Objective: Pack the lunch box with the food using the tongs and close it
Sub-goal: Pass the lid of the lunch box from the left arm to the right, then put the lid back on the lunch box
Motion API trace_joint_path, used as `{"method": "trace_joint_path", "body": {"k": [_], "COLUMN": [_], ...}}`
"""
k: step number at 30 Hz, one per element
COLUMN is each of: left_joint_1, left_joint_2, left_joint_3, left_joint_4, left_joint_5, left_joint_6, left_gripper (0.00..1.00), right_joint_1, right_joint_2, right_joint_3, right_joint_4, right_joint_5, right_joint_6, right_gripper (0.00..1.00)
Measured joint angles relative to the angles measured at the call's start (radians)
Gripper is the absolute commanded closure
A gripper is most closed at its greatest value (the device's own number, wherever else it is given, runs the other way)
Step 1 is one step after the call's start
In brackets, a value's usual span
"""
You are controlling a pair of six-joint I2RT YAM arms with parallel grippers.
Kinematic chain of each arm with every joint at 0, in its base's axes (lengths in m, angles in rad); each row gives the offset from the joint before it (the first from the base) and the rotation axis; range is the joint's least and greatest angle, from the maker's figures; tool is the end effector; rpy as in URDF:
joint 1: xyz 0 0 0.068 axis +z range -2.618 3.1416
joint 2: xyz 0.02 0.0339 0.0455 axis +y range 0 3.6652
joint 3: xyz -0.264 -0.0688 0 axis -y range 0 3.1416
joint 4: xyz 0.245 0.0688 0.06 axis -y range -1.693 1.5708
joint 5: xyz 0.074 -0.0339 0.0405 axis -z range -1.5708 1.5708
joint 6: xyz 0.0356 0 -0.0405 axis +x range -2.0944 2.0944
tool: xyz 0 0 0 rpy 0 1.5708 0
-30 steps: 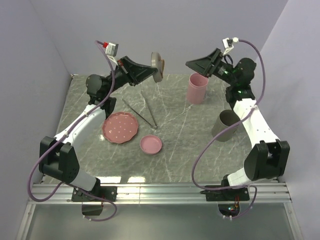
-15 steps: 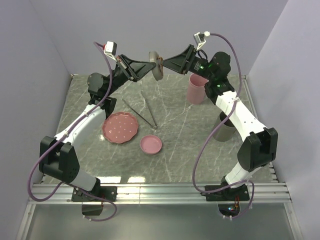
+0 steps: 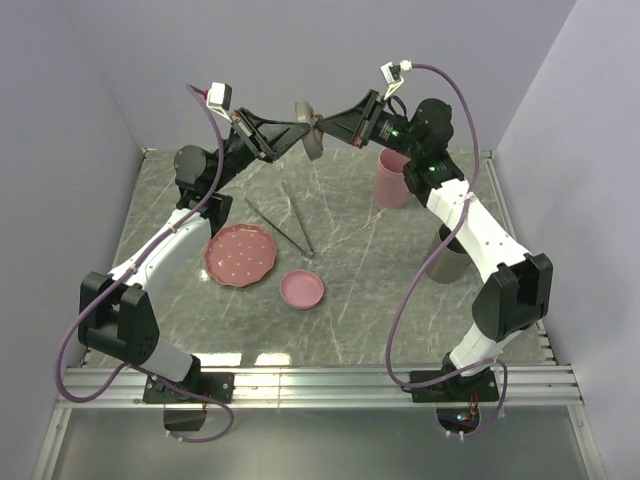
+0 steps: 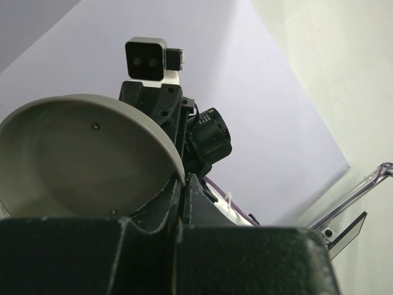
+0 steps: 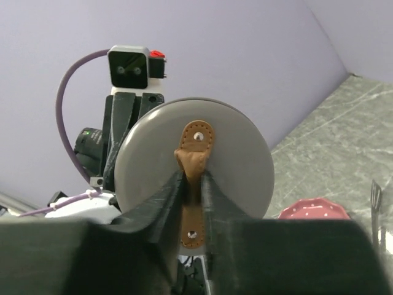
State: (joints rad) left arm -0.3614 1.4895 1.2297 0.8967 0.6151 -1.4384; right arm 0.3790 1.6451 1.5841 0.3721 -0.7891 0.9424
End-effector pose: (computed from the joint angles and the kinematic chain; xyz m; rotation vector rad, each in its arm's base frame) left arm 0.3048 -0.1372 0.4330 0.0301 1.2693 -1.8811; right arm 0.3457 0.1649 0.4521 -0.3640 1.5050 1.5739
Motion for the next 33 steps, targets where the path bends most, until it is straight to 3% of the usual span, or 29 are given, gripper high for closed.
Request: {"method": "trace_joint_path", "body": {"k": [4, 8, 10, 11, 13, 14, 18, 21, 28, 33], "left_joint_1": [0.001, 0.001, 0.001, 0.002, 0.007, 0.013, 0.042, 0.063, 0.054, 0.049], "left_joint_2": [0.000, 0.000, 0.000, 0.000, 0.000, -0.001, -0.008, -0.027, -0.063, -0.061], "left_joint_3": [0.000, -0.001, -0.007, -0.013, -0.024, -0.031, -0.046, -0.041, 0.063, 0.153], "left_joint_4": [-0.005, -0.008, -0.008, -0.013, -0.027, -0.036, -0.119, -0.245, -0.680, -1.006], "left_joint_5": [-0.002, -0.005, -0.008, -0.009, -0.010, -0.008, 0.003, 0.019, 0.039, 0.003], "left_joint_6": [0.000, 0.000, 0.005, 0.007, 0.018, 0.028, 0.105, 0.246, 0.707, 0.992], "left_gripper": [1.00, 0.93, 0.79, 0.60, 0.48, 0.36, 0.23, 0.03, 0.00, 0.01], "right_joint_1": [0.000, 0.000, -0.007, -0.011, -0.021, -0.031, -0.097, -0.173, -0.357, -0.421], "right_joint_2": [0.002, 0.002, 0.002, 0.002, 0.002, 0.002, -0.014, -0.046, -0.147, -0.179], "right_joint_3": [0.003, 0.016, 0.019, 0.019, 0.019, 0.019, 0.019, 0.019, 0.032, 0.140], "right_joint_4": [-0.023, -0.050, -0.060, -0.067, -0.087, -0.102, -0.216, -0.349, -0.700, -0.988], "right_joint_5": [0.006, 0.007, 0.005, 0.002, -0.001, -0.003, -0.003, 0.000, 0.012, 0.081], "right_joint_6": [-0.022, -0.044, -0.054, -0.061, -0.076, -0.087, -0.180, -0.289, -0.591, -0.838], "right_gripper": [1.00, 1.00, 1.00, 1.00, 1.00, 1.00, 1.00, 1.00, 1.00, 1.00]}}
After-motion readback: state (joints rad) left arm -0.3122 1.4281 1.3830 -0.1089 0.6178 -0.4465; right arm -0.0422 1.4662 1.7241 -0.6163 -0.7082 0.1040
